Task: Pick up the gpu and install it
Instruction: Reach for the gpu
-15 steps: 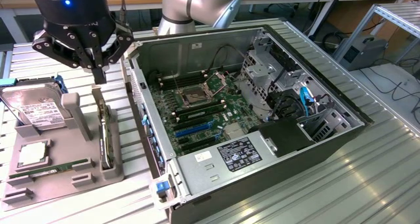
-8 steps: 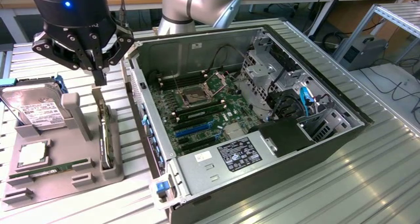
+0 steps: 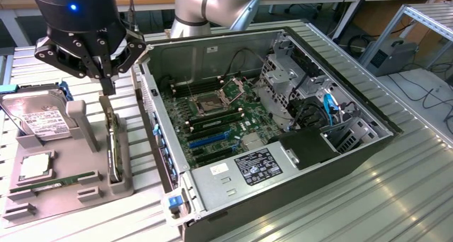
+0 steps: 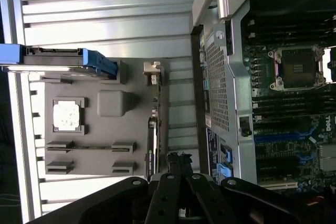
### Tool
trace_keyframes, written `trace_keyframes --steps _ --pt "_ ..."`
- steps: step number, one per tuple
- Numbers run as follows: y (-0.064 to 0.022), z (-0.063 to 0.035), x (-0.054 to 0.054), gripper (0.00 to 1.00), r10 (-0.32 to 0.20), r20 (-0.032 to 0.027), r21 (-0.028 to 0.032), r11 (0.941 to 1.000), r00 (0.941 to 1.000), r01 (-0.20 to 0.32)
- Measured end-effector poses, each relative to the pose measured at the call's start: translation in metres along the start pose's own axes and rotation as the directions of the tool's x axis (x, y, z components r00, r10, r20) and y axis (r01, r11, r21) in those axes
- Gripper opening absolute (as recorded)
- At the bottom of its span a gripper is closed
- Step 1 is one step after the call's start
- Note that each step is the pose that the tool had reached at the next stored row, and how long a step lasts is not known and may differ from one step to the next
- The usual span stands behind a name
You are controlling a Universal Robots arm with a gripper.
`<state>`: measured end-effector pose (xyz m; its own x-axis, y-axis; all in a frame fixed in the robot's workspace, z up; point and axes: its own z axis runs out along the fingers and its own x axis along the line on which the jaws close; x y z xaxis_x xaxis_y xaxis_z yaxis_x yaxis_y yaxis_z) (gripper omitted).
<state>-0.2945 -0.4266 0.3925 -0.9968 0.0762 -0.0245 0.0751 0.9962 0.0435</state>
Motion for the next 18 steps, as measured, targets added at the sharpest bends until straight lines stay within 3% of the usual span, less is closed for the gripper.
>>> trace_keyframes --steps 18 --pt "-0.0079 -0.0001 -0.0006 0.11 0.0 0.0001 0.0 1.0 1.0 0.0"
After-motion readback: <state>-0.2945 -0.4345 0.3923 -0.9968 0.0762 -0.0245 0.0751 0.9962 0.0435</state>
